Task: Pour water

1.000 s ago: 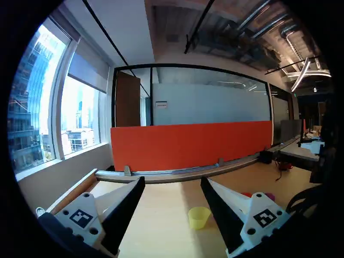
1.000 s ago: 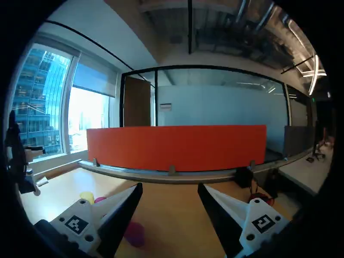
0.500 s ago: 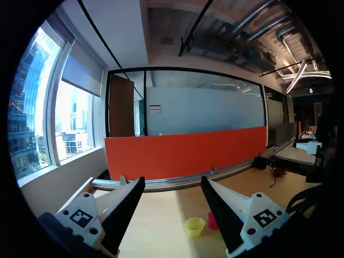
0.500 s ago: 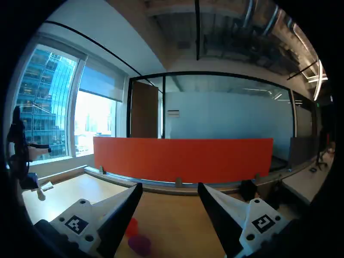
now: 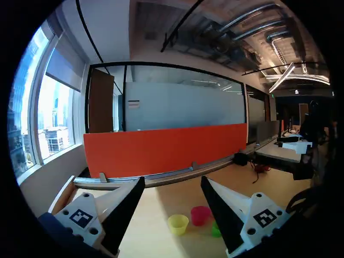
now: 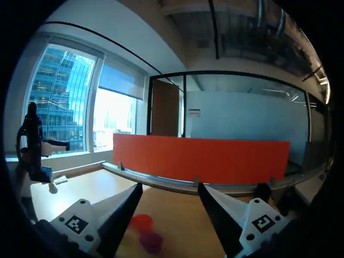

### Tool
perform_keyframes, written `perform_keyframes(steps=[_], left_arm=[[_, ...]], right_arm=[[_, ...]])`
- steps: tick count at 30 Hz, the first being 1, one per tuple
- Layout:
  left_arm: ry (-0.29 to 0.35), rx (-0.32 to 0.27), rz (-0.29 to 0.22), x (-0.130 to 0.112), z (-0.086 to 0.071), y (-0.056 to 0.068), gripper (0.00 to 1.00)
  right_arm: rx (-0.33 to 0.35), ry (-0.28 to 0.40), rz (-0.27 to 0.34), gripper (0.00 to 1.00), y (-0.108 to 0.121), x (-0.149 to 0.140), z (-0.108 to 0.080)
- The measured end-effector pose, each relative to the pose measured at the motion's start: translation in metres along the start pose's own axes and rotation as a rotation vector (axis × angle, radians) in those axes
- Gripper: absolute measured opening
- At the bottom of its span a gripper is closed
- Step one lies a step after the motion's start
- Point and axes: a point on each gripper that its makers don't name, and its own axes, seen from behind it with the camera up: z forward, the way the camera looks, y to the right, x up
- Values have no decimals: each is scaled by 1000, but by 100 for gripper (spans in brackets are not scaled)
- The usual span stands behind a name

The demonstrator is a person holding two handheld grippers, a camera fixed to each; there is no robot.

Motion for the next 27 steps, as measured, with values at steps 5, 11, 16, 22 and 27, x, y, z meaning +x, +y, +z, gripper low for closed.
perform_keyframes(steps=[5, 11, 16, 22, 27], left_arm=[[-4, -60, 14, 1, -1, 12, 96], [-5, -141, 18, 3, 0, 26, 96], [-18, -187, 35, 0, 1, 36, 96], [-36, -251, 47, -8, 2, 50, 96], [-61, -300, 44, -20, 4, 60, 96]], right_arm=[[79, 4, -3, 99, -17, 5, -3], [156, -4, 8, 99, -32, 9, -6], [188, -14, 8, 99, -36, 8, -6], [258, -52, 4, 99, -51, 1, -10], [328, -93, -7, 99, -67, -9, -11]])
